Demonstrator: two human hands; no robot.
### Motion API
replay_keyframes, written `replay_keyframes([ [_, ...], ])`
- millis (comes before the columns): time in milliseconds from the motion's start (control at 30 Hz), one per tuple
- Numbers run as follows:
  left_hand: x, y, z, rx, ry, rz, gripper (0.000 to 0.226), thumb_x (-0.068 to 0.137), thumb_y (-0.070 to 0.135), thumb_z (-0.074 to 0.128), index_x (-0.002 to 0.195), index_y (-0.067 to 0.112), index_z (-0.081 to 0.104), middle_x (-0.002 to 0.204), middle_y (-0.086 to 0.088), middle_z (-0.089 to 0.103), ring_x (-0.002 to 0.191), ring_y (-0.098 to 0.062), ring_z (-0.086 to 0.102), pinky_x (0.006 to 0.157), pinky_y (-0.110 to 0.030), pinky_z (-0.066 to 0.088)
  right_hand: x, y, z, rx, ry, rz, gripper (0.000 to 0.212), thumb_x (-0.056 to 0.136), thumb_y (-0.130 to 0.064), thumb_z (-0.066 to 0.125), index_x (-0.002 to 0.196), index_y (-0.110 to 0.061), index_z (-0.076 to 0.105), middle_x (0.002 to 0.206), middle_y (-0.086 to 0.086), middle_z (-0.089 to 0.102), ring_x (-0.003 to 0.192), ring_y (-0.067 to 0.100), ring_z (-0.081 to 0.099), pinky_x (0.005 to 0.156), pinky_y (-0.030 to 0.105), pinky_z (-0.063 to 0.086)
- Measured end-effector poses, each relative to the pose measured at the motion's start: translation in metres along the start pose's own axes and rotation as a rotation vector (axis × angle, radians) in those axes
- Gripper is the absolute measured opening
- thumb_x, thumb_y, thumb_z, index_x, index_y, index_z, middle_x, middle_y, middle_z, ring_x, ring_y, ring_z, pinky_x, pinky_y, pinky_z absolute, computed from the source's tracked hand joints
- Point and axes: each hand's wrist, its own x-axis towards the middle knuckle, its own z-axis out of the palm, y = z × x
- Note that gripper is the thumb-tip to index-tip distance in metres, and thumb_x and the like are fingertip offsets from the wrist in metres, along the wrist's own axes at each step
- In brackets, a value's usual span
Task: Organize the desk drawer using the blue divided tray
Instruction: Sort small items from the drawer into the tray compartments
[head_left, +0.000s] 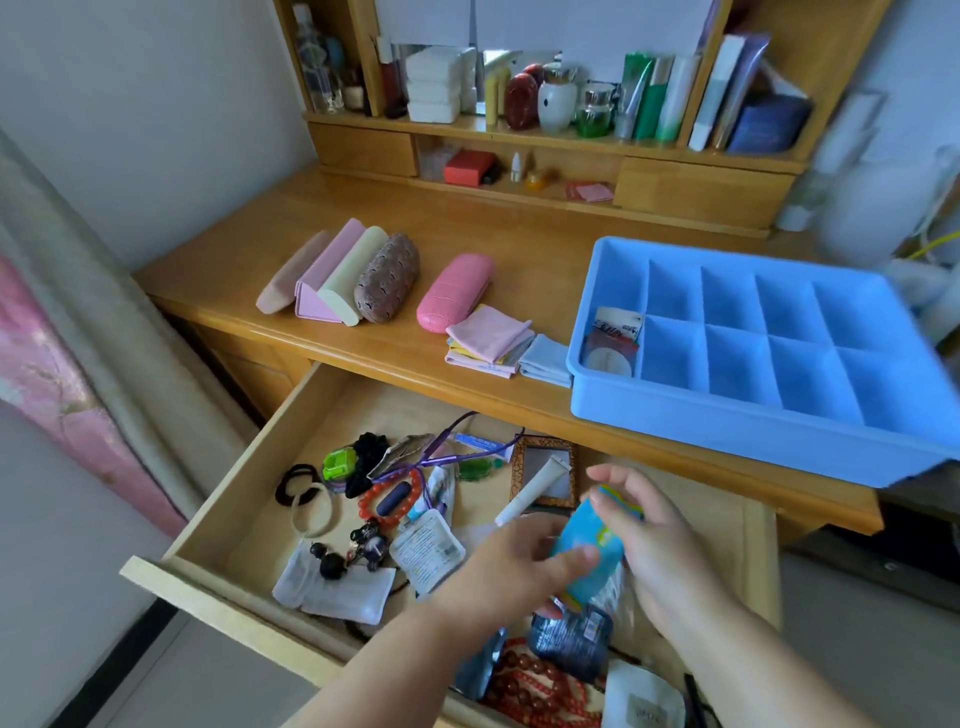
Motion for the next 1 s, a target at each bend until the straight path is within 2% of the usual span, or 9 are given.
replay_keyframes([
  [133, 0.007, 0.004, 0.002, 0.048, 0.125, 0.142, 0.013, 0.087, 0.017, 0.065, 0.084, 0.028, 0.061, 0.063, 0.009, 0.058, 0.047, -0.003, 0.052, 0.047, -0.017, 0.041, -0.002, -0.018, -0.012, -0.256, -0.070, -0.135, 0.028, 0.090, -0.014, 0.060, 0.092, -0.041, 0.066, 0.093, -0.016, 0.066, 0.082, -0.001, 0.062, 0.069, 0.015, 0.048],
  [267, 0.015, -0.005, -0.010, 0.046, 0.143, 0.164, 0.015, 0.082, 0.018, 0.071, 0.083, 0.032, 0.069, 0.069, 0.008, 0.066, 0.055, 0.001, 0.052, 0.053, -0.012, 0.040, -0.002, -0.029, -0.032, -0.577, -0.223, -0.055, 0.026, 0.088, -0.017, 0.063, 0.096, -0.041, 0.058, 0.092, -0.021, 0.067, 0.085, -0.002, 0.064, 0.073, 0.012, 0.050],
  [333, 0.018, -0.011, -0.011, 0.015, 0.127, 0.135, 0.013, 0.083, 0.017, 0.071, 0.087, 0.029, 0.071, 0.074, 0.002, 0.068, 0.057, -0.002, 0.053, 0.054, -0.015, 0.044, -0.003, -0.029, -0.035, -0.600, -0.229, -0.006, 0.015, 0.088, -0.018, 0.062, 0.089, -0.034, 0.061, 0.072, -0.016, 0.068, 0.065, 0.001, 0.064, 0.058, 0.013, 0.049],
  [433, 0.022, -0.026, -0.008, -0.007, 0.161, 0.130, 0.017, 0.087, 0.015, 0.065, 0.099, 0.028, 0.067, 0.078, -0.002, 0.070, 0.062, -0.009, 0.059, 0.061, -0.026, 0.053, -0.008, -0.033, -0.036, -0.504, -0.186, 0.000, 0.014, 0.088, -0.014, 0.062, 0.089, -0.028, 0.063, 0.072, -0.001, 0.071, 0.064, 0.008, 0.067, 0.066, 0.027, 0.058],
  [500, 0.023, -0.039, -0.011, -0.006, 0.260, 0.119, 0.020, 0.089, 0.013, 0.063, 0.100, 0.030, 0.065, 0.085, -0.004, 0.070, 0.064, -0.013, 0.061, 0.067, -0.036, 0.054, -0.008, -0.055, -0.040, -0.388, -0.171, -0.118, 0.012, 0.086, -0.015, 0.066, 0.088, -0.027, 0.067, 0.080, -0.002, 0.073, 0.072, 0.013, 0.071, 0.072, 0.032, 0.059],
  [567, 0.023, -0.052, -0.016, -0.006, 0.340, 0.099, 0.021, 0.089, 0.012, 0.062, 0.099, 0.030, 0.065, 0.088, -0.007, 0.070, 0.065, -0.019, 0.060, 0.070, -0.041, 0.053, -0.002, -0.093, -0.045, -0.278, -0.105, -0.360, 0.012, 0.078, -0.025, 0.071, 0.087, -0.034, 0.069, 0.082, -0.005, 0.073, 0.074, 0.014, 0.071, 0.070, 0.023, 0.057],
  [700, 0.024, -0.070, -0.023, -0.015, 0.400, 0.046, 0.021, 0.089, 0.008, 0.060, 0.099, 0.025, 0.066, 0.084, -0.010, 0.067, 0.069, -0.029, 0.059, 0.073, -0.046, 0.052, 0.038, -0.155, -0.045, -0.567, 0.207, -0.777, 0.008, 0.072, -0.027, 0.069, 0.076, -0.034, 0.066, 0.066, -0.014, 0.067, 0.059, -0.001, 0.060, 0.057, 0.010, 0.044],
  [867, 0.024, -0.073, -0.025, -0.003, 0.421, 0.040, 0.022, 0.089, 0.004, 0.058, 0.098, 0.023, 0.065, 0.082, -0.012, 0.067, 0.064, -0.021, 0.057, 0.069, -0.043, 0.053, 0.085, -0.132, -0.023, -1.192, 0.171, -0.761, 0.022, 0.076, -0.008, 0.069, 0.098, -0.008, 0.072, 0.102, 0.005, 0.069, 0.094, 0.027, 0.064, 0.080, 0.035, 0.051],
  [1000, 0.024, -0.076, -0.028, 0.003, 0.425, 0.028, 0.025, 0.090, 0.004, 0.057, 0.098, 0.026, 0.064, 0.084, -0.012, 0.066, 0.066, -0.022, 0.058, 0.068, -0.041, 0.053, 0.090, -0.125, -0.024, -1.115, 0.093, -0.709, 0.018, 0.076, -0.017, 0.075, 0.093, -0.010, 0.074, 0.100, -0.001, 0.067, 0.085, 0.015, 0.062, 0.079, 0.031, 0.051],
])
